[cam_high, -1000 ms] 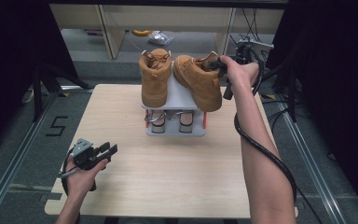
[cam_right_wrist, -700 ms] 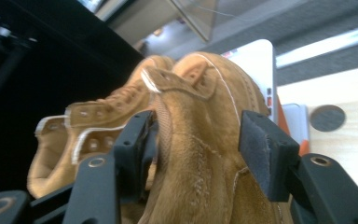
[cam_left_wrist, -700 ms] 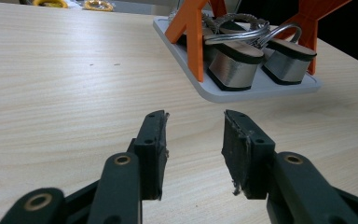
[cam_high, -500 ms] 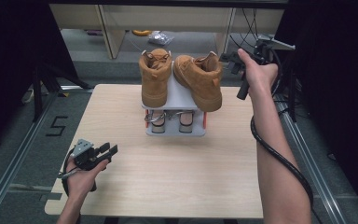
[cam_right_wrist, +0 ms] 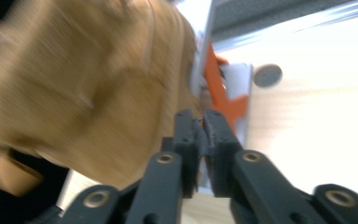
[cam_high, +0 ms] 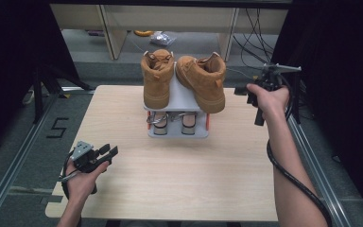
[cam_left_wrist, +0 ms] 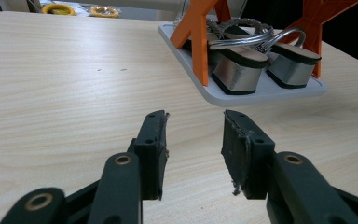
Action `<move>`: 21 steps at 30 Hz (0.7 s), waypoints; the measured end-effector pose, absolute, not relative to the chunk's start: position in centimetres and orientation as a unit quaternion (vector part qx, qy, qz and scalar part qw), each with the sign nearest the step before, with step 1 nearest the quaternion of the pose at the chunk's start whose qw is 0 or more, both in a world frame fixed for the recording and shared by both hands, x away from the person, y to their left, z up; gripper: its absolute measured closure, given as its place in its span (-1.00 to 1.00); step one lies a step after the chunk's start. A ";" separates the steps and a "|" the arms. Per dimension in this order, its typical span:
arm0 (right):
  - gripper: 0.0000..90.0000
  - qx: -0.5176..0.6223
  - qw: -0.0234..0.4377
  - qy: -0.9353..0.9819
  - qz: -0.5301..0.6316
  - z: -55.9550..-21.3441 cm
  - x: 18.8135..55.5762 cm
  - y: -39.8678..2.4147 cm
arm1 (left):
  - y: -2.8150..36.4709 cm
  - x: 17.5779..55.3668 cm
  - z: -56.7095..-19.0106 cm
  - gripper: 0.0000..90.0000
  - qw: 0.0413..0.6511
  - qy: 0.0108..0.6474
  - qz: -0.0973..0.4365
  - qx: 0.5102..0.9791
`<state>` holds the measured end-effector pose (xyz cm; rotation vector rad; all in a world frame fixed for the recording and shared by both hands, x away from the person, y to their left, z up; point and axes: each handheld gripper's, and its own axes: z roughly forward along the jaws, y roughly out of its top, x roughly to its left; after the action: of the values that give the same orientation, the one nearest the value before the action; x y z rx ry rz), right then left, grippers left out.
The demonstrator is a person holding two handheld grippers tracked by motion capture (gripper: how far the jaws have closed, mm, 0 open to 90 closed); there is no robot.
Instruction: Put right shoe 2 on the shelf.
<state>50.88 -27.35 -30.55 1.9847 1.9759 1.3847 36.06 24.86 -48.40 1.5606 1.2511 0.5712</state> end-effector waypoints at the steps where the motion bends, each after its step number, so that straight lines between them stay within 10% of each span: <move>1: 1.00 0.637 0.003 0.635 0.437 -31.5 50.6 -27.2 | 24.9 36.1 -48.4 0.33 0.506 0.519 0.237 0.647; 21: 1.00 0.573 0.042 0.702 0.421 -34.4 47.4 -23.6 | 24.8 36.0 -48.5 0.33 0.509 0.512 0.235 0.651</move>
<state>47.39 -23.59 -34.39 1.7523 2.1474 1.2889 36.01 24.76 -48.47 1.5678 1.2346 0.5651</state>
